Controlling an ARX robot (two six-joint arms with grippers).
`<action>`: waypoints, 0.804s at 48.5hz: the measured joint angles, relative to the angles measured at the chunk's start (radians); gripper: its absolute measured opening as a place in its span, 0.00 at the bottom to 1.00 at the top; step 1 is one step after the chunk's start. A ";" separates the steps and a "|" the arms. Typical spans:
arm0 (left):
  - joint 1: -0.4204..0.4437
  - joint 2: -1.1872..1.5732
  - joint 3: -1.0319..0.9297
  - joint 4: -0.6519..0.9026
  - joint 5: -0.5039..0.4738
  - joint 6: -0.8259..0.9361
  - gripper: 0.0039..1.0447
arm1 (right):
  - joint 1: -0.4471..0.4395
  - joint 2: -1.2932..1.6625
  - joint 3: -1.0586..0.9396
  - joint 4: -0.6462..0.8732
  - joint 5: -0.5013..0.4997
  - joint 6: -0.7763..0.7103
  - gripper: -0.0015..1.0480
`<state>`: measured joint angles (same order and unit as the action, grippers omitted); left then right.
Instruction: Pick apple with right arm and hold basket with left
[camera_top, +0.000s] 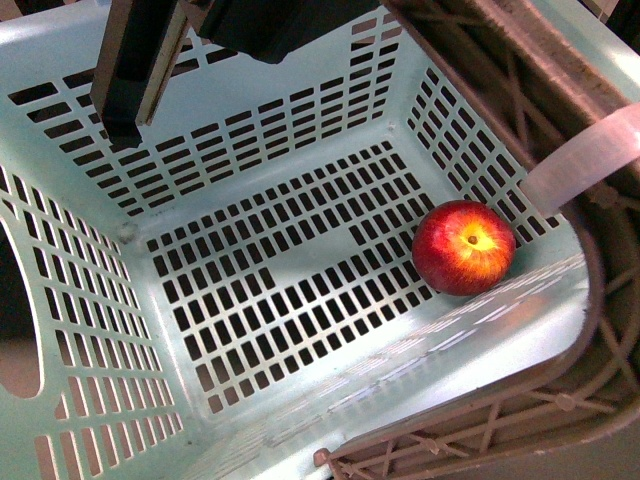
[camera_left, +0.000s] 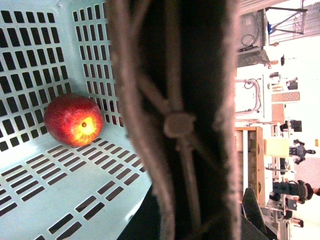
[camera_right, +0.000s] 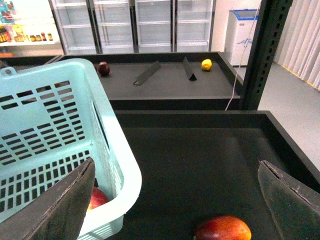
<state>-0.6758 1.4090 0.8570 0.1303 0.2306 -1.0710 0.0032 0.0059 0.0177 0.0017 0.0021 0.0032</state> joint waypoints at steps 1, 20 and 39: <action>-0.006 0.000 0.003 -0.010 -0.021 -0.005 0.05 | 0.000 0.000 0.000 0.000 0.000 0.000 0.91; 0.072 0.096 0.100 -0.014 -0.267 -0.102 0.05 | 0.000 0.000 0.000 0.000 0.000 0.000 0.91; 0.356 0.117 0.090 0.063 -0.250 -0.286 0.05 | 0.000 0.000 0.000 0.000 0.000 0.000 0.91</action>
<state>-0.3202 1.5261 0.9474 0.1928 -0.0196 -1.3575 0.0032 0.0055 0.0177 0.0013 0.0021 0.0032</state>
